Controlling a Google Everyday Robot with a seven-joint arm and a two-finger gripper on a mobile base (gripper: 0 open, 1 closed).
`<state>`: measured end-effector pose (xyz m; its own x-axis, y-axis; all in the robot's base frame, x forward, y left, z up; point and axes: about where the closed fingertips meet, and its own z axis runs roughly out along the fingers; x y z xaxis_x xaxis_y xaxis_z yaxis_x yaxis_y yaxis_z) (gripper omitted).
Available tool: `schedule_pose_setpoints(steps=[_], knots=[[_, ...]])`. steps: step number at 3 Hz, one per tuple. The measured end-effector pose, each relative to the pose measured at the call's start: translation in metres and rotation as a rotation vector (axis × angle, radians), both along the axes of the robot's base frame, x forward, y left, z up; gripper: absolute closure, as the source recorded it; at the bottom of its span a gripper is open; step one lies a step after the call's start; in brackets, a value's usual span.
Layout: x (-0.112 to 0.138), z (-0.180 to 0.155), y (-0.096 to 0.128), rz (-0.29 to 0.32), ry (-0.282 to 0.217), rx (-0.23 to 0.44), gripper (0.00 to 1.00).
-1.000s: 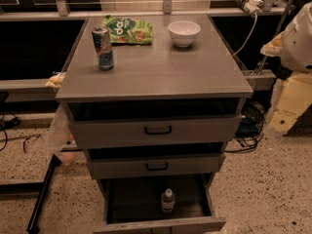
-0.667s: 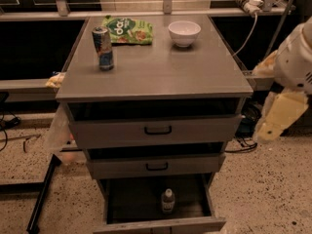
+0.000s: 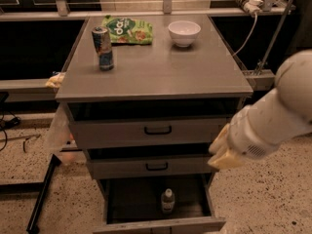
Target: Pick blue plastic bottle from bottom drawer and place on counter
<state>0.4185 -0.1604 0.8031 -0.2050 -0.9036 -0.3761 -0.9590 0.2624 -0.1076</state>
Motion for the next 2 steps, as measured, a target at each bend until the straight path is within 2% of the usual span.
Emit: schedule_pose_setpoints(steps=[1, 2], knots=[[0.000, -0.105, 0.023, 0.004, 0.090, 0.060, 0.89], [0.007, -0.121, 0.024, -0.011, 0.085, 0.081, 1.00]])
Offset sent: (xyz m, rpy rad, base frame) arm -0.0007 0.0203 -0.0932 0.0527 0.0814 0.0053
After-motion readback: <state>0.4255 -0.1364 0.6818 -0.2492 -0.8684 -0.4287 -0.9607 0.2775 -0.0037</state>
